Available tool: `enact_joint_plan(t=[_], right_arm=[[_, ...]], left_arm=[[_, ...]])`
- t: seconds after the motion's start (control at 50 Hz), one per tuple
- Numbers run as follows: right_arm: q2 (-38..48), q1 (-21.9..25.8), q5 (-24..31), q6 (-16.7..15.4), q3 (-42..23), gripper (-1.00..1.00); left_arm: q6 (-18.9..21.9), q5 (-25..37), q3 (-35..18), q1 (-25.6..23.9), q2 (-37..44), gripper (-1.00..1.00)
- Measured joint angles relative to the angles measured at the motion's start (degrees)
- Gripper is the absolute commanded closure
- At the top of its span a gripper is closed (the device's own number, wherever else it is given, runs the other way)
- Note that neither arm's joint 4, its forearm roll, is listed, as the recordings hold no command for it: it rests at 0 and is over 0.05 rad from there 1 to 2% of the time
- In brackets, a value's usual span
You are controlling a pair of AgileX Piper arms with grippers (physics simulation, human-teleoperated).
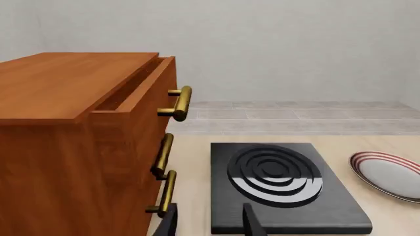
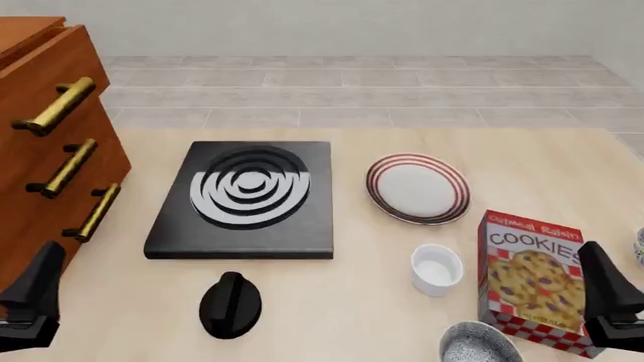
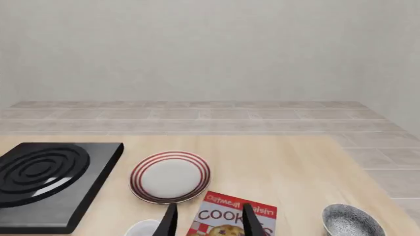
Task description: Pick the akita bowl next to the ramekin and place it on the plate.
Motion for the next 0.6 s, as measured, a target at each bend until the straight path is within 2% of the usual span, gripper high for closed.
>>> enact_joint_plan(t=[0.36,0.6], right_arm=[[2.0,2.1,0.5,-1.1,-1.5,-1.0],[3.7,4.4,4.0,-3.0,-5.0,-1.0]], left_arm=[[0.0,-0.1,-0.1,0.0,0.2,-1.0],[0.0,-0.1,-0.2,0.0,0.3,-1.0]])
